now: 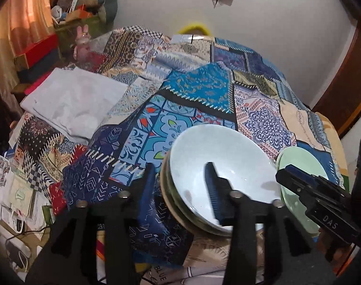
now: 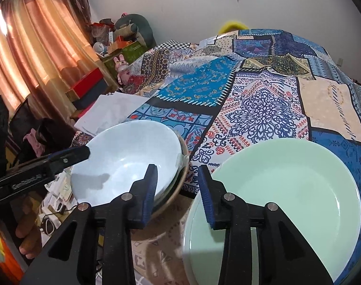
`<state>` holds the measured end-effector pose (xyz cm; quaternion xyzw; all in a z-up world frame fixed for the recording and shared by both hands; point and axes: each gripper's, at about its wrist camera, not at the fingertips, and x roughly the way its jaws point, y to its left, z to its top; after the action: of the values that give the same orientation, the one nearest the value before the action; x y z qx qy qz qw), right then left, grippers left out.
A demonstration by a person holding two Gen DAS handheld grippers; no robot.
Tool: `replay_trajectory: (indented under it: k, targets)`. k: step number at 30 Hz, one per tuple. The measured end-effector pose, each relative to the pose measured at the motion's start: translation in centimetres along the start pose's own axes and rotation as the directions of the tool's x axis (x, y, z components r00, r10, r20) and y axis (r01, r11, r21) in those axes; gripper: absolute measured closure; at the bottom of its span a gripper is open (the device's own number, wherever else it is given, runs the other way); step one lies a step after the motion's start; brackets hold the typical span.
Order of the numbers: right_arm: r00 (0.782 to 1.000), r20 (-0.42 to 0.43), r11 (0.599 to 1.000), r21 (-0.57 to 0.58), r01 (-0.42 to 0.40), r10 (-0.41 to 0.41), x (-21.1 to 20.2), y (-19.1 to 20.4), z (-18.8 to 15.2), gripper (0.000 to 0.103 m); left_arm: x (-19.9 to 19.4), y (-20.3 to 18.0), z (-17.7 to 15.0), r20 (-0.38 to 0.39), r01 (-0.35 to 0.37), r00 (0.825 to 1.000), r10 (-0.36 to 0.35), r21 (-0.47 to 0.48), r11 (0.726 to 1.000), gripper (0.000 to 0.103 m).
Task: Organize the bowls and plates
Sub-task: 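Hold the stack rim with both grippers and lower it toward the quilt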
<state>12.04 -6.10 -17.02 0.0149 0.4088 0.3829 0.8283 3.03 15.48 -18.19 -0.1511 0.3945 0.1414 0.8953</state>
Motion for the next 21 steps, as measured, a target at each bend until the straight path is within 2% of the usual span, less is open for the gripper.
replay_trajectory:
  k: [4,7,12,17,21]
  targets:
    - [1.000,-0.018,1.000,0.001,0.004,-0.004,0.4,0.2,-0.1,0.070,1.1,1.2,-0.5,-0.032,-0.016,0.999,0.015,-0.018,1.000,0.052]
    - [0.999,-0.031,1.000,-0.001,0.011,-0.011,0.8,0.3,-0.2,0.069,2.3,2.1,-1.0,-0.068,0.027,0.997,-0.031,-0.053,0.998,0.051]
    - [0.999,-0.051,1.000,0.008,0.016,-0.016,1.6,0.3,0.0,0.068,3.4,2.3,-1.4,-0.083,0.063,0.994,-0.068,-0.059,0.996,0.048]
    - [0.997,-0.071,1.000,0.003,0.019,-0.019,2.3,0.8,0.0,0.065,5.3,2.7,-2.0,-0.134,0.103,0.984,-0.113,-0.082,0.991,0.048]
    - [0.996,-0.092,1.000,-0.003,0.010,-0.011,3.0,1.3,-0.1,0.065,5.9,3.4,-2.4,-0.142,0.138,0.978,-0.154,-0.115,0.984,0.049]
